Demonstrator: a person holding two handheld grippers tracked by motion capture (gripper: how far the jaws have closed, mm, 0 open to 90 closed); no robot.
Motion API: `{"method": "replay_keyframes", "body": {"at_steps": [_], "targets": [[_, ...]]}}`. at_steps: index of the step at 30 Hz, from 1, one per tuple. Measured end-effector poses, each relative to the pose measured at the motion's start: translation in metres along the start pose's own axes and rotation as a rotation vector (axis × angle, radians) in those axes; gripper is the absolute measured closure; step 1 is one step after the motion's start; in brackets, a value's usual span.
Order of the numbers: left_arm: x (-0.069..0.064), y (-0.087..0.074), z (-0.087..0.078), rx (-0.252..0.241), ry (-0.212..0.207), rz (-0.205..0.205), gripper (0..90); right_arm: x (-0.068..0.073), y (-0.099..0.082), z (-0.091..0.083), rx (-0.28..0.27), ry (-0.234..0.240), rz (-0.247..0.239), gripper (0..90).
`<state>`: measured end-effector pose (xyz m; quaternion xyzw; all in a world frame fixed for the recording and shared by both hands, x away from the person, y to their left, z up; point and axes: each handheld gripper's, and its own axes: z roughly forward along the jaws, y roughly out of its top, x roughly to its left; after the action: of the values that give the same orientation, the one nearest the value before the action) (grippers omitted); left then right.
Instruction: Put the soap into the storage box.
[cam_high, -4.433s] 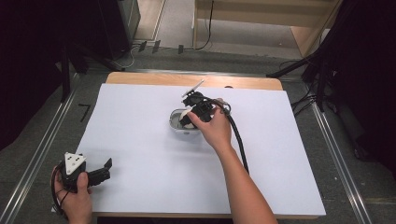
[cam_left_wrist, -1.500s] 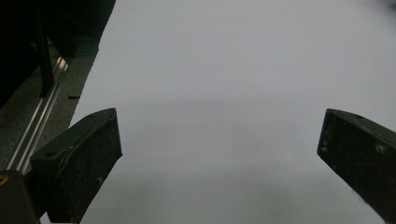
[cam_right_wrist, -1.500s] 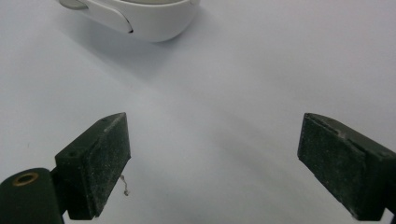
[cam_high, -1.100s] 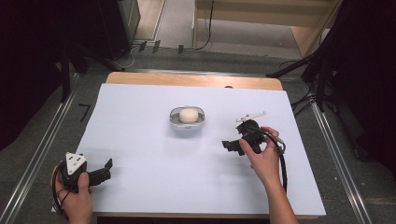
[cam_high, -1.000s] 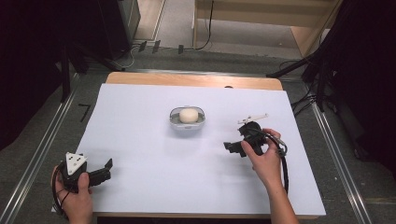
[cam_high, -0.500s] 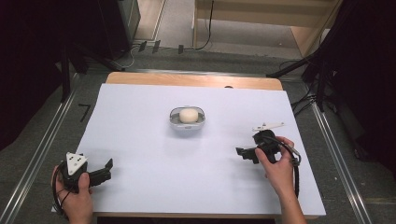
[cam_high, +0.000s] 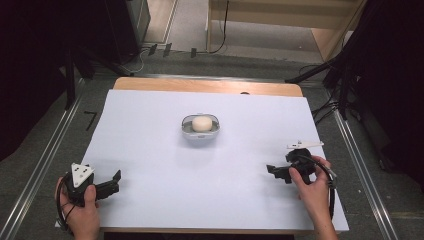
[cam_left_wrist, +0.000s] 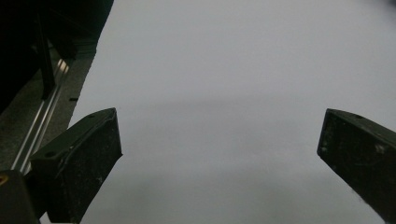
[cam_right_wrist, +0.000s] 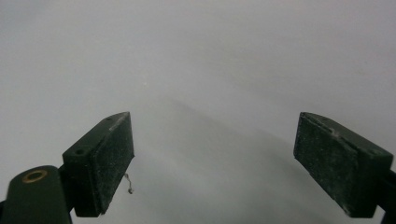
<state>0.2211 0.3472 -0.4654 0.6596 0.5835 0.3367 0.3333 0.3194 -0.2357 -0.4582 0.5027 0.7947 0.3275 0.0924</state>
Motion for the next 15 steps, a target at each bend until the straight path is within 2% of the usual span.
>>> {"method": "replay_keyframes", "body": {"at_steps": [10, 15], "targets": [[0.0, 0.0, 0.0, 0.003, 0.0, 0.001, 0.1, -0.02, -0.02, -0.014, -0.024, -0.01, 0.045, 12.5], [0.0, 0.0, 0.001, 0.008, 0.002, 0.011, 0.1, -0.028, -0.03, -0.022, -0.029, -0.019, 0.049, 12.6]]}}
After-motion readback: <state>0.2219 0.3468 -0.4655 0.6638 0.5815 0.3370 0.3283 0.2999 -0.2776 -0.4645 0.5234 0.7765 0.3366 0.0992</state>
